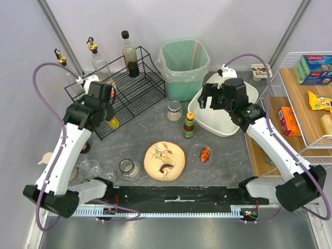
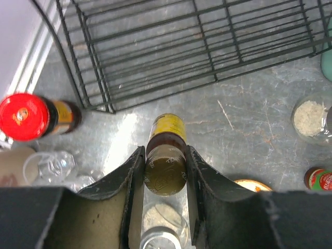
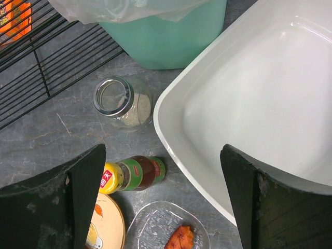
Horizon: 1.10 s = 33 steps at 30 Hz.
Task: Clear the kitchen counter
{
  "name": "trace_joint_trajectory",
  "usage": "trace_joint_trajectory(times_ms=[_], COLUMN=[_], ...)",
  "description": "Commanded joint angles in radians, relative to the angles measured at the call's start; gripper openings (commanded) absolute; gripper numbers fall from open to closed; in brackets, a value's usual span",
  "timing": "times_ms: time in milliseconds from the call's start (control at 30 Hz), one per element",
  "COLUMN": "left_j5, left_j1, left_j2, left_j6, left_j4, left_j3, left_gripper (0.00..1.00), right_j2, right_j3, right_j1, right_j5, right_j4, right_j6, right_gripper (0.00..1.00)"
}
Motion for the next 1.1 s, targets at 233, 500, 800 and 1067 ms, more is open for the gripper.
trace_joint_trajectory(times_ms=[233,500,800,1067], left_j5=[0.014,-0.032,0.051,0.181], left_j1=[0.073,0.139,0.3,0.411], left_j2=[0.179,0.223,0.215,0.233], left_j6=[0.238,0.276,0.259,0.259], left_j4=[0.145,0.13,0.15,0.185], left_j3=[0.381,0.463,0.363,0.288], left_gripper=[0.02,0.02,0.02,0.02], right_j2=[-0.007,-0.005,0.009,0.019], right_j3=[0.023,0.029,0.026,0.023], right_j1=[-0.014,-0.025,-0.034,-0.04], right_j5=[0.015,0.018,0.003,-0.002], right_j4=[0.026,0.028,0.026,0.028], right_j6=[0.01,0.001,0.004,0.004], right_gripper=[0.98,0.98,0.98,0.98])
